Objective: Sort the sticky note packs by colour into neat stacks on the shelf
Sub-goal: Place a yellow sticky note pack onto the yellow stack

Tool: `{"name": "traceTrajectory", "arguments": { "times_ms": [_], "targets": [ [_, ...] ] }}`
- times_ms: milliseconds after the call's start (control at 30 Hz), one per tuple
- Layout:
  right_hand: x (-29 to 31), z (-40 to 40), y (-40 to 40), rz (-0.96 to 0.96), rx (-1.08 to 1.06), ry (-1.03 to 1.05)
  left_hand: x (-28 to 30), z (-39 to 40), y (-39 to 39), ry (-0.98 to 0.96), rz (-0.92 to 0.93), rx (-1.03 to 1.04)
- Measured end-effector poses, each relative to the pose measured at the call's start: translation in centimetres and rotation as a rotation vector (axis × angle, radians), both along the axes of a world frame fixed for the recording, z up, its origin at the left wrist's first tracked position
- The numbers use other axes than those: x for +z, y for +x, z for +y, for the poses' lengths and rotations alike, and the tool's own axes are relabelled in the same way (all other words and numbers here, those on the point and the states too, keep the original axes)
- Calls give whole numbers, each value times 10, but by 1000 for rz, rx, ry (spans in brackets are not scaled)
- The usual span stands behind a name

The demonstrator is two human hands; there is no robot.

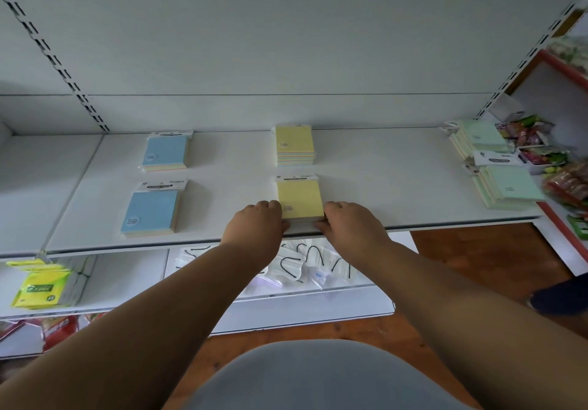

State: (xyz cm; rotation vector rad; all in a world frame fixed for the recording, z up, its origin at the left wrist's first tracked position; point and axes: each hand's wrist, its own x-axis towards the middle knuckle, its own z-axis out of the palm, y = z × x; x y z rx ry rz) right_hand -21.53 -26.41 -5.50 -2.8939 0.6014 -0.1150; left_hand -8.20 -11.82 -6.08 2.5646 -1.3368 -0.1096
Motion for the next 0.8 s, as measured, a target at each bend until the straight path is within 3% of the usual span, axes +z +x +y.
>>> {"name": "traceTrajectory", "arguments": {
  "times_ms": [233, 667, 800],
  "targets": [
    [0, 1, -2, -16, -7, -3, -1, 2, -4, 24, -80, -36],
    [27, -17, -11, 23, -61, 44, 14, 13, 2, 106, -2, -47],
    [33, -28, -18, -34, -102, 74, 34, 8, -5, -79, -103, -58]
  ]
}}
